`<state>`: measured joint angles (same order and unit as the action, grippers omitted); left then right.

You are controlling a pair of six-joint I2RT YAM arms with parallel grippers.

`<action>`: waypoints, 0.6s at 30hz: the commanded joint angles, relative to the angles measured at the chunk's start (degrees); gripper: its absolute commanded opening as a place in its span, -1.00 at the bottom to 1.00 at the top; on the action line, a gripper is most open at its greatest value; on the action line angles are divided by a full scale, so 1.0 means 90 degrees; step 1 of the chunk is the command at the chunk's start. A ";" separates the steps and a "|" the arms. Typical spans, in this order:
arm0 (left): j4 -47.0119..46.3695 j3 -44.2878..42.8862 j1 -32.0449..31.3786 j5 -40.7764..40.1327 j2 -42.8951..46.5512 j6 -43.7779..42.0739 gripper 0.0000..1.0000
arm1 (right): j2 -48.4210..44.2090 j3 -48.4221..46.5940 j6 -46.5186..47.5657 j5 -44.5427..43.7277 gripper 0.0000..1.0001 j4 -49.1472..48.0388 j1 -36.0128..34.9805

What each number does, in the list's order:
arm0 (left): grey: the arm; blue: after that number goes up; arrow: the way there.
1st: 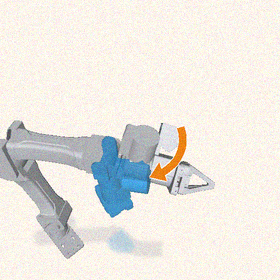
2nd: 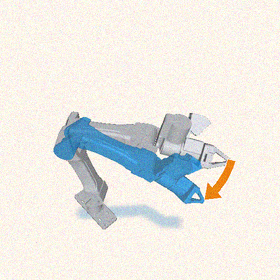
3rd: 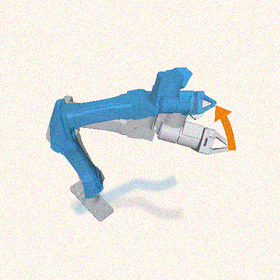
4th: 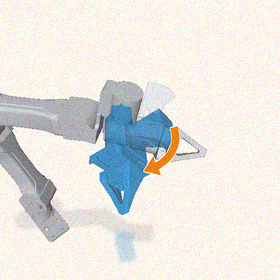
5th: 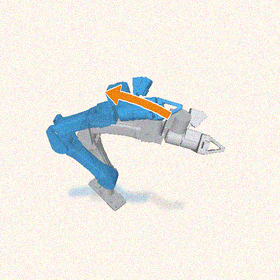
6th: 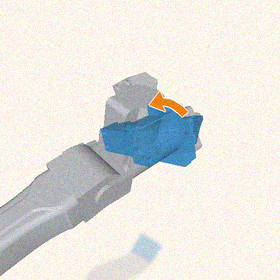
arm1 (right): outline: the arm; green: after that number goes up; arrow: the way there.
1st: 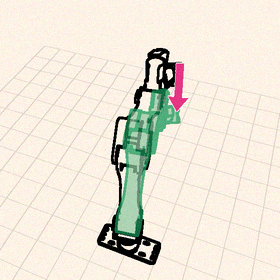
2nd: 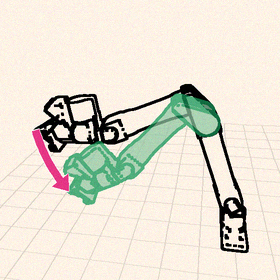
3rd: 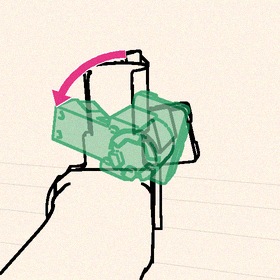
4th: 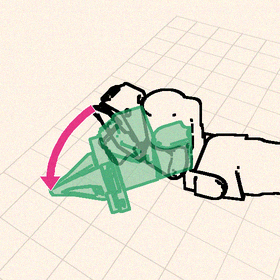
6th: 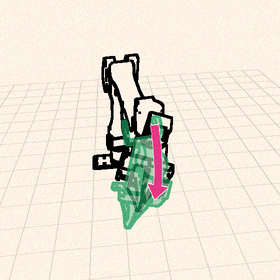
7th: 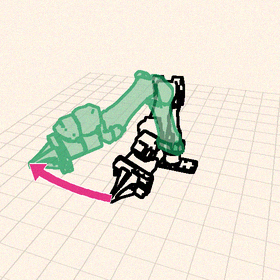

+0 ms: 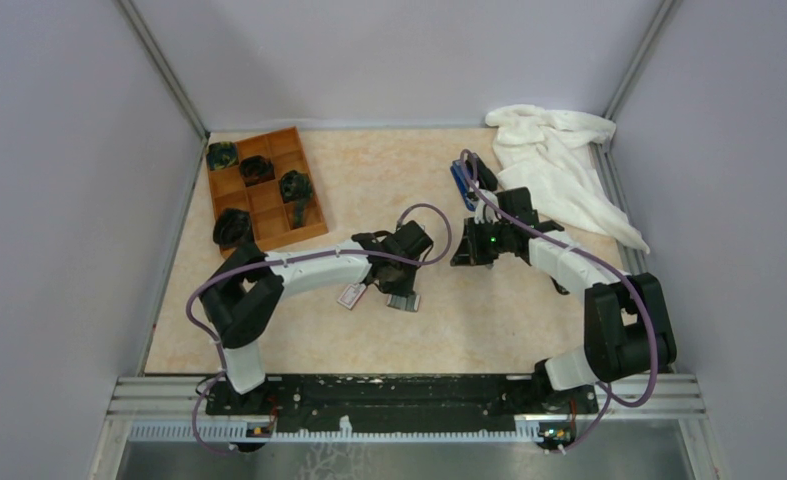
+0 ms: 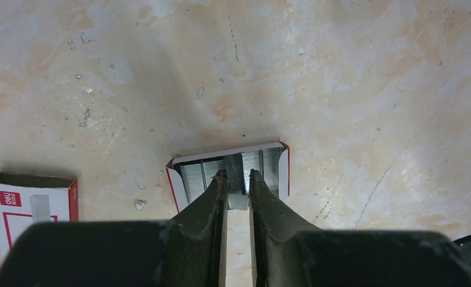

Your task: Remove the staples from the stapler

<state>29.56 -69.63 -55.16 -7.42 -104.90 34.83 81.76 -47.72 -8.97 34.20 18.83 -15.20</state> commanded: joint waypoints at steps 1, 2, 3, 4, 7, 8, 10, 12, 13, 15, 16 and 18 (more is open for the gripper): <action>0.0093 -0.0201 -0.0024 0.0009 -0.0102 -0.0071 -0.59 | -0.0188 -0.0205 0.0115 0.0136 -1.00 -0.0093 -0.0008; 0.0094 -0.0204 -0.0024 0.0013 -0.0115 -0.0069 -0.58 | -0.0189 -0.0205 0.0114 0.0136 -1.00 -0.0091 -0.0001; 0.0094 -0.0218 -0.0024 0.0014 -0.0112 -0.0067 -0.57 | -0.0188 -0.0205 0.0125 0.0145 -1.00 -0.0085 -0.0008; 0.0094 -0.0217 -0.0026 0.0014 -0.0118 -0.0077 -0.57 | -0.0183 -0.0205 0.0127 0.0151 -1.00 -0.0085 -0.0001; 0.0088 -0.0227 -0.0024 0.0000 -0.0112 -0.0071 -0.52 | -0.0178 -0.0205 0.0126 0.0164 -1.00 -0.0087 0.0004; 0.0098 -0.0226 -0.0024 -0.0005 -0.0119 -0.0076 -0.50 | -0.0173 -0.0205 0.0123 0.0165 -1.00 -0.0079 0.0000; 0.0100 -0.0238 -0.0024 -0.0015 -0.0121 -0.0071 -0.47 | -0.0168 -0.0205 0.0129 0.0175 -1.00 -0.0069 -0.0007; 0.0104 -0.0242 -0.0024 -0.0001 -0.0114 -0.0070 -0.43 | -0.0159 -0.0204 0.0137 0.0185 -1.00 -0.0062 -0.0008; 0.0102 -0.0237 -0.0024 -0.0005 -0.0114 -0.0073 -0.42 | -0.0158 -0.0200 0.0131 0.0185 -1.00 -0.0061 -0.0003; 0.0104 -0.0238 -0.0024 -0.0005 -0.0111 -0.0070 -0.41 | -0.0149 -0.0205 0.0145 0.0190 -1.00 -0.0058 0.0002; 0.0104 -0.0247 -0.0024 -0.0006 -0.0104 -0.0071 -0.41 | -0.0149 -0.0205 0.0142 0.0194 -1.00 -0.0054 -0.0004; 0.0104 -0.0249 -0.0026 -0.0006 -0.0093 -0.0066 -0.38 | -0.0144 -0.0205 0.0144 0.0195 -1.00 -0.0057 -0.0001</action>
<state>29.67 -70.22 -55.16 -7.44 -105.23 34.81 81.76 -47.72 -8.58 34.76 18.98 -15.20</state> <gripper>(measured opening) 0.300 0.004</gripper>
